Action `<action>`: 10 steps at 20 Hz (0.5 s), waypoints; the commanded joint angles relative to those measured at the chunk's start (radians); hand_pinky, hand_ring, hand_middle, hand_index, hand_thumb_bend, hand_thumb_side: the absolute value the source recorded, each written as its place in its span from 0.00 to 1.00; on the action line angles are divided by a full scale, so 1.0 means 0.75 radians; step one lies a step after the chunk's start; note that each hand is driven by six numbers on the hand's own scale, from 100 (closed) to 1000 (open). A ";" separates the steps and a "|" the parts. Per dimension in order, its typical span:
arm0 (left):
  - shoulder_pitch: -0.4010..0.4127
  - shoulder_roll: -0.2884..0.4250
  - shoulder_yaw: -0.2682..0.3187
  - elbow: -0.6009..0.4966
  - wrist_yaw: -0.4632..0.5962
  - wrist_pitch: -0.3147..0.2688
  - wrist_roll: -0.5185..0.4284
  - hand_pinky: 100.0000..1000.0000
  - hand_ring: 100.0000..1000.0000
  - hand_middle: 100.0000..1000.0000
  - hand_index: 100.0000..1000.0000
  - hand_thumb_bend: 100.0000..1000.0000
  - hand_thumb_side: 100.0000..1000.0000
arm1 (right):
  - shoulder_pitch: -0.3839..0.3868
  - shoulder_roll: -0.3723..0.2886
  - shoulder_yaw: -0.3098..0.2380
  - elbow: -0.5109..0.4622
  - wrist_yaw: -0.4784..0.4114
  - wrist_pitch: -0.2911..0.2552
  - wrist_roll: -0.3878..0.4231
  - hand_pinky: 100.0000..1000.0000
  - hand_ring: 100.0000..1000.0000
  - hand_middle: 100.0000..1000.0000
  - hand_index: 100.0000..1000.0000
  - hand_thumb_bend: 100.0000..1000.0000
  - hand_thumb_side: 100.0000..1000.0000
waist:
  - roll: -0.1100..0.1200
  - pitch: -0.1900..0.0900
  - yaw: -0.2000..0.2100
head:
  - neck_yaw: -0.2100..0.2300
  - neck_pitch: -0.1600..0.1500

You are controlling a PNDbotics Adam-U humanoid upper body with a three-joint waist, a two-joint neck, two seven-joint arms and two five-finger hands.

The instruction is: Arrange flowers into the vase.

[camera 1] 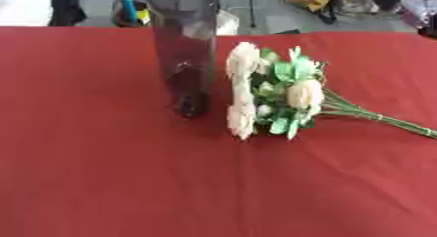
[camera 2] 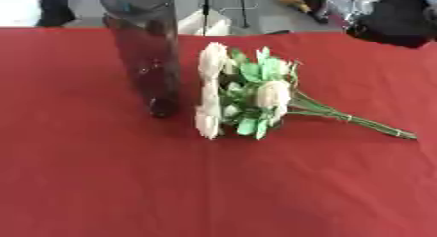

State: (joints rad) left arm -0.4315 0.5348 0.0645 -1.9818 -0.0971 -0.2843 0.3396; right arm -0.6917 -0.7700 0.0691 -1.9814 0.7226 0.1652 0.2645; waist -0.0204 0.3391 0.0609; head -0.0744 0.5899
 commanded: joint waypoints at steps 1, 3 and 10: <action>-0.017 0.015 -0.006 -0.024 0.013 0.003 -0.009 0.78 0.92 0.88 0.93 0.12 1.00 | -0.044 -0.070 0.050 -0.025 0.049 0.041 0.059 0.72 0.86 0.85 0.90 0.03 1.00 | 0.003 -0.034 0.002 | -0.012 0.007; -0.020 0.014 -0.011 -0.024 0.018 0.006 -0.016 0.78 0.92 0.88 0.92 0.11 1.00 | -0.056 -0.084 0.104 -0.019 0.053 0.072 0.098 0.73 0.87 0.86 0.91 0.06 1.00 | 0.004 -0.036 0.004 | -0.017 0.004; -0.021 0.008 -0.017 -0.024 0.028 0.017 -0.034 0.77 0.92 0.88 0.92 0.08 1.00 | -0.089 -0.086 0.199 0.074 -0.015 0.114 0.238 0.73 0.86 0.87 0.98 0.28 0.99 | 0.007 -0.034 0.006 | -0.028 -0.008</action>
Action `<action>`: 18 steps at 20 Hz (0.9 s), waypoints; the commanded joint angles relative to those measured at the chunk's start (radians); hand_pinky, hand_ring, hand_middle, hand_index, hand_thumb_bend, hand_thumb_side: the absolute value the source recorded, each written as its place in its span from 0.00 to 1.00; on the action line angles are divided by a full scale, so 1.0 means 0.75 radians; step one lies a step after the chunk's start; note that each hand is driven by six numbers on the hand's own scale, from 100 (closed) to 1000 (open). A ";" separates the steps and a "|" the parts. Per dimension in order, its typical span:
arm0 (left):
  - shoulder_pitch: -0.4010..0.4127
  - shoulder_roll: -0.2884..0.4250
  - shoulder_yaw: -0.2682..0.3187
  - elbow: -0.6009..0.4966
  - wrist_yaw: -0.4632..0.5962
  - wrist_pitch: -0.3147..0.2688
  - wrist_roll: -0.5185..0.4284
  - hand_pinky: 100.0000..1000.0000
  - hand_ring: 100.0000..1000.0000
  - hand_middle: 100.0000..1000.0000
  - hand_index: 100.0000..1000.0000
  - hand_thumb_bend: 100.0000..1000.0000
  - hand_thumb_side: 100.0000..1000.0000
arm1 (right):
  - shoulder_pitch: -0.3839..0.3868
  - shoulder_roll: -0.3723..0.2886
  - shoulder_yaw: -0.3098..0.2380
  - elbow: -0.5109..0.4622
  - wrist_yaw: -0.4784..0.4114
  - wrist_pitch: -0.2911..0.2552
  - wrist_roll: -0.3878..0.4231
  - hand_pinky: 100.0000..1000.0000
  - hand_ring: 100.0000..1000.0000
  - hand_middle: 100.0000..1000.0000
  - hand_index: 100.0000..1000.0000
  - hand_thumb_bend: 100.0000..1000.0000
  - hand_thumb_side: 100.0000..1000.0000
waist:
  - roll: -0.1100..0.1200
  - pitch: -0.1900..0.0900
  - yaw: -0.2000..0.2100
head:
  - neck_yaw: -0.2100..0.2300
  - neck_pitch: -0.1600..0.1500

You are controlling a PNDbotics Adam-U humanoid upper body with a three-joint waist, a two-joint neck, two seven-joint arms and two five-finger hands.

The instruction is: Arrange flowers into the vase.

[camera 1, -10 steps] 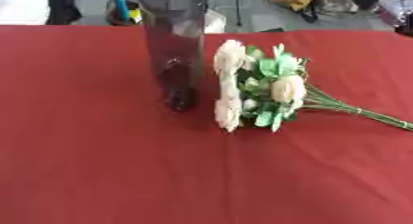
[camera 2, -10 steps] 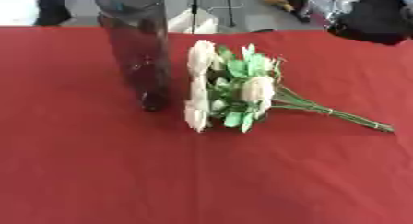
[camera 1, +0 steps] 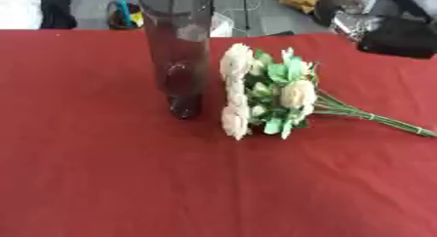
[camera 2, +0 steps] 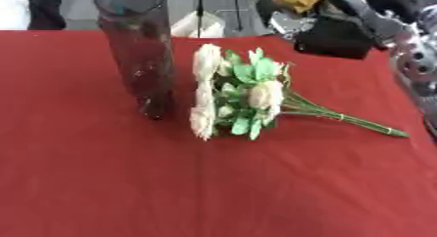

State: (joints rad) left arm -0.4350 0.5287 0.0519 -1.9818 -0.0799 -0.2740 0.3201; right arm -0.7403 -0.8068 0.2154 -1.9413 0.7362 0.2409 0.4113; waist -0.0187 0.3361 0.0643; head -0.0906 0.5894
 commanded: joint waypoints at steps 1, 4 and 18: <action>-0.016 0.016 0.000 -0.024 0.005 0.004 -0.009 0.77 0.92 0.88 0.92 0.08 1.00 | -0.028 -0.037 -0.004 0.024 -0.052 0.023 0.098 0.73 0.86 0.88 0.99 0.29 0.98 | 0.005 -0.030 0.001 | -0.006 -0.008; -0.015 0.016 0.000 -0.024 0.006 0.007 -0.010 0.76 0.92 0.88 0.92 0.08 1.00 | -0.031 -0.044 -0.043 0.001 -0.091 0.062 0.267 0.76 0.89 0.88 1.00 0.33 0.95 | 0.007 -0.030 -0.003 | -0.003 -0.011; -0.015 0.011 -0.009 -0.024 0.011 0.016 -0.022 0.76 0.92 0.87 0.91 0.01 1.00 | 0.084 -0.085 -0.080 0.095 -0.136 0.162 0.324 0.79 0.95 0.93 0.99 0.42 0.82 | 0.010 -0.019 0.003 | -0.005 -0.025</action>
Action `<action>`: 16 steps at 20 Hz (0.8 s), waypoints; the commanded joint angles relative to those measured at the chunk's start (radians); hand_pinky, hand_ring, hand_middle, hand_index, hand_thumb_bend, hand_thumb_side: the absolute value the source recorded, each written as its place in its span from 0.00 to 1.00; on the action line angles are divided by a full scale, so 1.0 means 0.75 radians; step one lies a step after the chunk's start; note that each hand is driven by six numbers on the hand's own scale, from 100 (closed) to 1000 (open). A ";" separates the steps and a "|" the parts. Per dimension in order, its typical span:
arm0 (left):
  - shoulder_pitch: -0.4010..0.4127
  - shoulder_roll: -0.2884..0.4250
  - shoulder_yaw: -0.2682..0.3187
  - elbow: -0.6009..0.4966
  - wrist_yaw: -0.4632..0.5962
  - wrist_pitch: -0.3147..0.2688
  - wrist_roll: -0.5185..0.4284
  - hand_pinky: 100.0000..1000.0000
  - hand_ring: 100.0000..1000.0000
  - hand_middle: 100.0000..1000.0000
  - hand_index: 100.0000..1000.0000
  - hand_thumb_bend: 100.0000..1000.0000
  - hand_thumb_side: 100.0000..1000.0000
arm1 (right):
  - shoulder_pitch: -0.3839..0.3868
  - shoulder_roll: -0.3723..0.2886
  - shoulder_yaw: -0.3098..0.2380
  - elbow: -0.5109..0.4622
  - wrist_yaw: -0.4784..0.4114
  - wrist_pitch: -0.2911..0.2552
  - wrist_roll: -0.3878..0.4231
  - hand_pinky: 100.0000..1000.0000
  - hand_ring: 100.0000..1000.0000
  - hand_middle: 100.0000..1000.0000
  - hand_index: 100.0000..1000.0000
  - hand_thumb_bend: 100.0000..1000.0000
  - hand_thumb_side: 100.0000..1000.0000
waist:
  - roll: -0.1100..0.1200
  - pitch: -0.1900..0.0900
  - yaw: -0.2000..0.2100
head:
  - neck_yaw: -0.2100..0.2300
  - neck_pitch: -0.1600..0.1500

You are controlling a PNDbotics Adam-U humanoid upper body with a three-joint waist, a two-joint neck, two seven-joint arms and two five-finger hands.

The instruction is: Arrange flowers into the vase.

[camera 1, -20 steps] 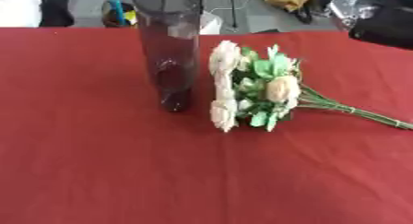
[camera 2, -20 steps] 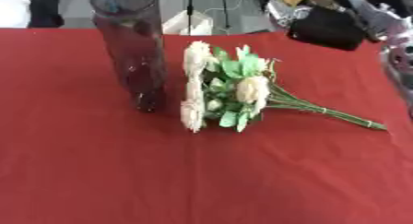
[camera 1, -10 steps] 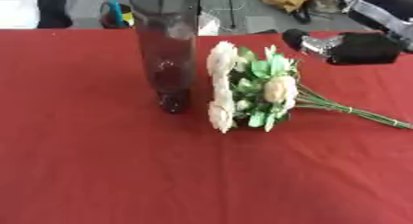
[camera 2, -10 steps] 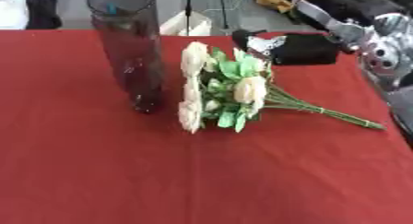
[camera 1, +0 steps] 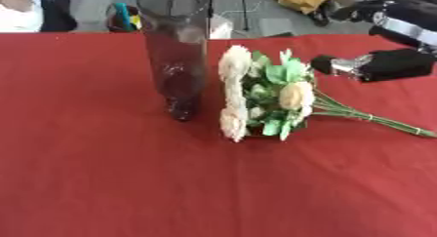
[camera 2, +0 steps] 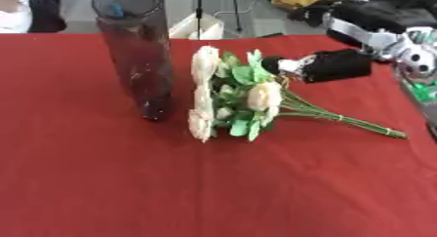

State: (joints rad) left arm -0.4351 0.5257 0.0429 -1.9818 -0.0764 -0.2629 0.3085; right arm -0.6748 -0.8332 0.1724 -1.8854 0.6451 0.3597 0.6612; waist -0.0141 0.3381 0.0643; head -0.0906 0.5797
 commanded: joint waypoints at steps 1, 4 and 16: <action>-0.016 0.014 0.002 -0.024 0.007 0.002 -0.007 0.76 0.92 0.87 0.91 0.01 1.00 | 0.004 -0.050 -0.021 0.026 -0.016 0.001 -0.010 0.79 0.96 0.93 0.99 0.42 0.82 | 0.003 -0.021 0.003 | -0.005 -0.013; -0.021 0.013 -0.001 -0.024 0.009 0.002 -0.012 0.76 0.92 0.87 0.90 0.00 1.00 | 0.025 -0.043 -0.017 0.042 -0.021 0.002 -0.012 0.79 0.96 0.93 0.99 0.41 0.81 | 0.003 -0.017 0.006 | -0.009 -0.017; -0.031 0.007 -0.005 -0.024 0.015 0.007 -0.020 0.76 0.92 0.86 0.90 0.00 1.00 | 0.067 0.007 0.012 0.135 -0.028 0.007 0.017 0.79 0.97 0.94 1.00 0.43 0.73 | 0.003 -0.016 0.012 | -0.022 -0.024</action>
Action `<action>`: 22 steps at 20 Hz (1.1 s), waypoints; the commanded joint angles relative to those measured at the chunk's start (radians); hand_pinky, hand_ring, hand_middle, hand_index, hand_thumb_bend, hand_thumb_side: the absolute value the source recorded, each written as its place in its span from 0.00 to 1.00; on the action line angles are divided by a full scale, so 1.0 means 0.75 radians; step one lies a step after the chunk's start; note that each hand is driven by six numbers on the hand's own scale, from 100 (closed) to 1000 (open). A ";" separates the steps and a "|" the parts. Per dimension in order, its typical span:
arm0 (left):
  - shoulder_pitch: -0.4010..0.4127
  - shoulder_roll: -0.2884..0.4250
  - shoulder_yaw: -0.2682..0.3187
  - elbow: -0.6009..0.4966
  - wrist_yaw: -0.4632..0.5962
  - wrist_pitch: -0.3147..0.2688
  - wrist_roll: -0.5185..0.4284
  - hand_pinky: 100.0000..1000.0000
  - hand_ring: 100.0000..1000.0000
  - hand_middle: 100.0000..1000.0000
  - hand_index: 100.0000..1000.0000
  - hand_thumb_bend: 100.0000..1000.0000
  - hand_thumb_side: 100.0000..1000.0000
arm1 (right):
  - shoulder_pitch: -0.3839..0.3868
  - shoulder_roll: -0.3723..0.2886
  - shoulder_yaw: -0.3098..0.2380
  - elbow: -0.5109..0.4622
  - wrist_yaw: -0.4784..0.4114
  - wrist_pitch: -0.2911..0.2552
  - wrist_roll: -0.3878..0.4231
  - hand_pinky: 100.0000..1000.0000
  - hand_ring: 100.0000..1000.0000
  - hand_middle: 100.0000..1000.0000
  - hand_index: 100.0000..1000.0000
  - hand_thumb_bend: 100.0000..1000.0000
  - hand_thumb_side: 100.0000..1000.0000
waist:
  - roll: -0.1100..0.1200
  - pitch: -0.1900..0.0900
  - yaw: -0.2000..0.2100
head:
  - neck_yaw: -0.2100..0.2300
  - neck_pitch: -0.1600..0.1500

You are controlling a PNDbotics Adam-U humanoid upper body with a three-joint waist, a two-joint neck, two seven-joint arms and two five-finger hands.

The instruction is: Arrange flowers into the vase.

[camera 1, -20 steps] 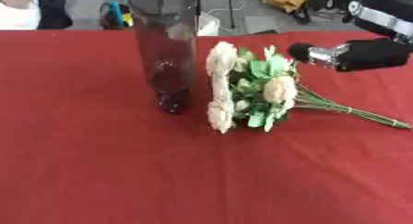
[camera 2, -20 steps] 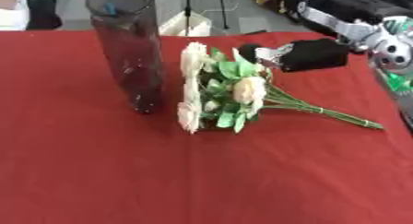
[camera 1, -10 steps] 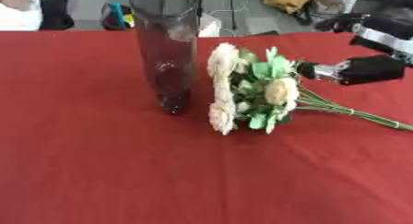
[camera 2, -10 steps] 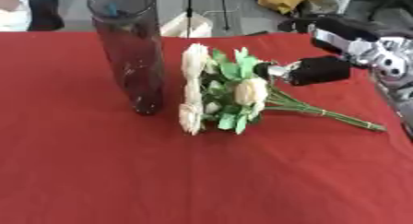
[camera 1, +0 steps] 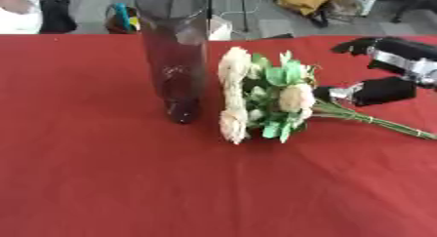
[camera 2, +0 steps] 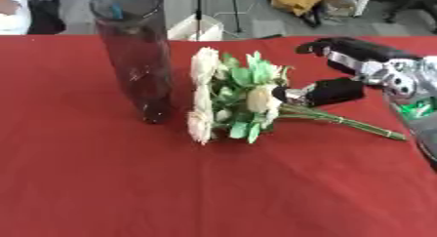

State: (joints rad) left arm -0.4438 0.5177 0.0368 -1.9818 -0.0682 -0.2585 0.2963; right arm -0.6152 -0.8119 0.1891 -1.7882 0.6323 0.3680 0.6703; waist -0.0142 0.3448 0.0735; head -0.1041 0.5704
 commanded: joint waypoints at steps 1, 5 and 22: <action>-0.019 0.017 0.003 -0.024 0.005 0.002 -0.003 0.76 0.92 0.86 0.90 0.00 1.00 | -0.007 -0.018 -0.013 0.014 -0.015 -0.001 0.008 0.80 0.97 0.94 1.00 0.40 0.64 | 0.004 -0.026 -0.001 | -0.007 -0.013; -0.017 0.013 0.001 -0.024 0.008 0.004 -0.005 0.76 0.93 0.87 0.89 0.00 1.00 | -0.013 -0.004 -0.018 0.101 -0.054 0.009 0.017 0.80 0.96 0.94 1.00 0.37 0.60 | 0.007 -0.030 -0.002 | -0.013 -0.014; -0.018 0.004 -0.001 -0.024 0.018 0.007 -0.014 0.75 0.93 0.86 0.89 0.00 1.00 | -0.022 0.022 -0.004 0.287 -0.096 -0.024 -0.073 0.79 0.95 0.93 0.99 0.25 0.51 | 0.021 -0.020 0.000 | -0.025 -0.018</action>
State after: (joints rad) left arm -0.4446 0.5085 0.0343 -1.9818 -0.0570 -0.2526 0.2895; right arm -0.6168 -0.7780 0.1926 -1.5724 0.5696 0.3539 0.6204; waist -0.0003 0.3464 0.0734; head -0.1204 0.5694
